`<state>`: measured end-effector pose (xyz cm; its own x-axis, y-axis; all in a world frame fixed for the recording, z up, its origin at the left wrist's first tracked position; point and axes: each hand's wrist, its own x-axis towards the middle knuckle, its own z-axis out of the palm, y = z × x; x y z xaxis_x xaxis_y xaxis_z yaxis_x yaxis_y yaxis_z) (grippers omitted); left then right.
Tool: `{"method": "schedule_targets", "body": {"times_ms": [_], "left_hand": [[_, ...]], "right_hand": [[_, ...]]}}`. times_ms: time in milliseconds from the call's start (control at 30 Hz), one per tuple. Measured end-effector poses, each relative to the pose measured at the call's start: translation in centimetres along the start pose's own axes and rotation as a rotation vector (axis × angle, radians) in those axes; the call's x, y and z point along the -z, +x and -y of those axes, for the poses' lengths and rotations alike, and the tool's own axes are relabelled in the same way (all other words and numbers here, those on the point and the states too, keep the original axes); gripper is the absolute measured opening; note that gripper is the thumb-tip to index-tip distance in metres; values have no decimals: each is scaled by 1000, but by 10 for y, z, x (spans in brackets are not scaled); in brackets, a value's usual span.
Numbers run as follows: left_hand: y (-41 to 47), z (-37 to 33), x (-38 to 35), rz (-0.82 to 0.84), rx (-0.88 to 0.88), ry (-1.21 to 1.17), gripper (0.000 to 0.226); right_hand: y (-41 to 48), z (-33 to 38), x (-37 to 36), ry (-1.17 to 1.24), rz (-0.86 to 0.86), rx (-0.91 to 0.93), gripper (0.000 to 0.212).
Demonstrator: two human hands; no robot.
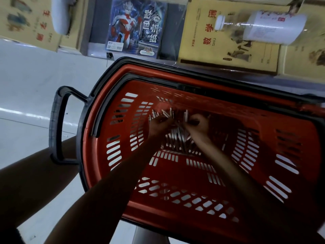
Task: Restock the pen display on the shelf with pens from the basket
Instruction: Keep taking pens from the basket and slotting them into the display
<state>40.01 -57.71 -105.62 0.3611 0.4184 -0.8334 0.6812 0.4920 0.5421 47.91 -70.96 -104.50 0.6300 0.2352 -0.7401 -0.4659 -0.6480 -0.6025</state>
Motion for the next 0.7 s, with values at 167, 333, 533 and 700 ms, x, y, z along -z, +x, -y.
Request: {"method": "schedule_targets", "body": {"times_ms": [167, 333, 533, 700], "left_hand": [[-23, -22, 8, 15, -7, -3, 17], [-53, -38, 14, 72, 17, -46, 17], [-99, -57, 21, 36, -1, 12, 40], [-143, -82, 22, 50, -97, -21, 39]], "right_hand": [[-22, 17, 1, 79, -87, 21, 22], [-42, 41, 11, 147, -66, 9, 18], [-82, 72, 25, 224, -52, 45, 24], [-131, 105, 45, 288, -66, 113, 19]]}}
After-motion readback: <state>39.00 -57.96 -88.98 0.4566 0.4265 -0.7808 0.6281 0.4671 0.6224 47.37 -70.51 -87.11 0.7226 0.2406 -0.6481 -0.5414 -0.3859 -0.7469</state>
